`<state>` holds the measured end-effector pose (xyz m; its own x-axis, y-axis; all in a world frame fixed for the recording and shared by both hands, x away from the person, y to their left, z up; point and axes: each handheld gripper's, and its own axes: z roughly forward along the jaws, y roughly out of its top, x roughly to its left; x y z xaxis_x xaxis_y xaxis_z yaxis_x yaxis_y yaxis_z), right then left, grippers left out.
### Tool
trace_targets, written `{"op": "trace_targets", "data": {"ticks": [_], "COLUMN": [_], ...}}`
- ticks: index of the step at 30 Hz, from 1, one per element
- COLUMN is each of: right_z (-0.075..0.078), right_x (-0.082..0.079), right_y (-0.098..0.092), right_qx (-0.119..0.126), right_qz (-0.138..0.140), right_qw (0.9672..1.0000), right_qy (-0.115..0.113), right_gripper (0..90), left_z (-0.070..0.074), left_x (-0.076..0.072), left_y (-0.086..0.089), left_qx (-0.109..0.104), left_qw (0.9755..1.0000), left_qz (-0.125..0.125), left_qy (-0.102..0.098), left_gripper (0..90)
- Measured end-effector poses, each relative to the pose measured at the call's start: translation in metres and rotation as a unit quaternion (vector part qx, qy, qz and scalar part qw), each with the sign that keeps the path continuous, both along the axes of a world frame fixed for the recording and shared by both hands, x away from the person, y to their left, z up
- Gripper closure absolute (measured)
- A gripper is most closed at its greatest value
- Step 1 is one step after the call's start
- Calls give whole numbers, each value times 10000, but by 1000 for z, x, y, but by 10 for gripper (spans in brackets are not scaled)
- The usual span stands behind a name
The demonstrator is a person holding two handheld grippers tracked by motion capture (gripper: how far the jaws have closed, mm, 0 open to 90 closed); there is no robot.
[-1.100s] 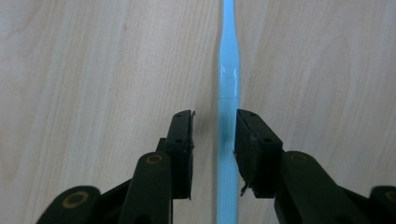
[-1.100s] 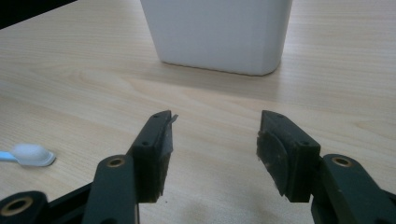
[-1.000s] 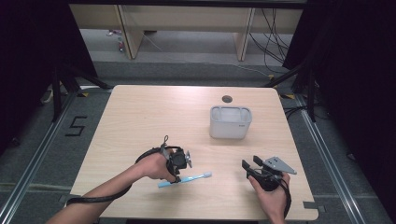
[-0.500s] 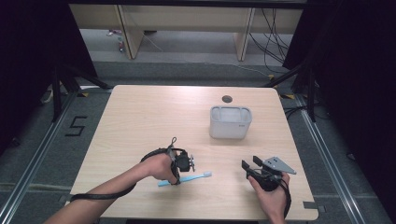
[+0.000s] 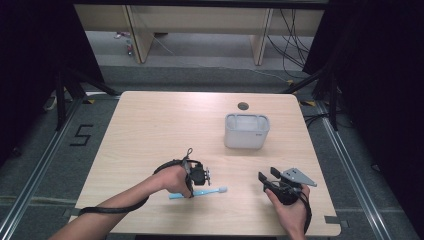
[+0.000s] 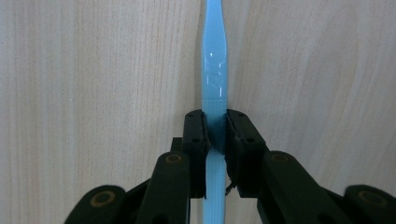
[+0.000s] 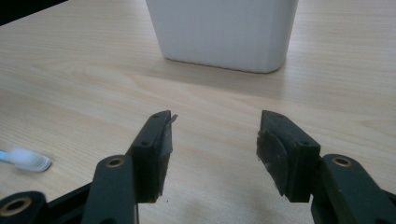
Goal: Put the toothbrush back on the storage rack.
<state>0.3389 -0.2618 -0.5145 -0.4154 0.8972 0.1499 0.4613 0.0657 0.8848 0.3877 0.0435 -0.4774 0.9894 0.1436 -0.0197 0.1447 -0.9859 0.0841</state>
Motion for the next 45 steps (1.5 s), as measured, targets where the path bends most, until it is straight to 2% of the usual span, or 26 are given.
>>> {"op": "trace_targets", "data": {"ticks": [3, 7, 9, 10, 11, 12, 13, 14, 18, 21, 25, 27, 28, 29, 31, 40, 41, 42, 44, 45], "right_z": [1, 1, 1, -1, -1, -1, 0, 0, 0, 0, 0, 0, 0, 0, 0, 0, 0, 0, 0, 1], "right_x": [0, 0, 0, 0, 0, 0, 0, -1, -1, -1, -1, -1, -2, -1, -1, -1, -2, -1, 0, -1], "right_y": [0, -1, 0, 1, 1, 0, 0, -1, -1, -1, -1, -1, 1, -1, -1, 0, 2, 0, 0, -1], "right_qx": [-145, -217, -188, -59, -59, 15, 26, -46, -48, -67, -111, -121, 16, -121, -119, -100, 61, -81, -86, -42], "right_qz": [-15, -14, -30, 15, 15, 16, 33, -18, -15, -6, -31, -34, -83, -35, -36, -56, -113, -62, -50, -36], "right_qw": [9999, 9998, 9998, 10000, 10000, 10000, 10000, 10000, 10000, 10000, 9999, 9999, 9999, 9999, 9999, 9999, 9999, 9999, 9999, 10000], "right_qy": [-1, -25, -6, -46, -46, -7, 11, -15, -13, -53, -77, -61, 56, -67, -65, -100, 13, -67, -49, 2], "right_gripper": [456, 459, 459, 460, 460, 460, 460, 461, 462, 463, 463, 463, 463, 464, 465, 466, 466, 466, 466, 466], "left_z": [0, 0, 0, 0, 0, 0, 0, 0, 2, 4, 9, 12, 14, 15, 21, 29, 30, 31, 34, 34], "left_x": [-1, -2, -3, -3, -3, -1, -1, 0, 0, -2, -4, -4, -4, -3, -4, -6, -6, -7, -8, -8], "left_y": [-2, -1, -1, 0, 1, 3, 3, 5, 8, 10, 12, 13, 14, 15, 17, 21, 21, 21, 22, 22], "left_qx": [59, 38, 17, 2, 13, -95, -95, -114, -216, -398, -532, -609, -637, -683, -853, -1120, -1158, -1212, -1314, -1314], "left_qw": [10000, 10000, 9999, 10000, 10000, 9999, 9999, 9998, 9996, 9990, 9983, 9976, 9973, 9969, 9949, 9912, 9907, 9899, 9882, 9882], "left_qz": [-3, 26, 33, 60, 61, 124, 124, 144, 173, 142, 179, 213, 221, 239, 335, 418, 420, 442, 465, 465], "left_qy": [-60, -88, -98, -71, -36, 10, 10, -15, -29, -130, -164, -240, -273, -311, -429, -564, -571, -593, -629, -629], "left_gripper": [783, 784, 785, 786, 786, 786, 786, 786, 786, 787, 787, 786, 787, 786, 787, 786, 787, 786, 787, 786]}}
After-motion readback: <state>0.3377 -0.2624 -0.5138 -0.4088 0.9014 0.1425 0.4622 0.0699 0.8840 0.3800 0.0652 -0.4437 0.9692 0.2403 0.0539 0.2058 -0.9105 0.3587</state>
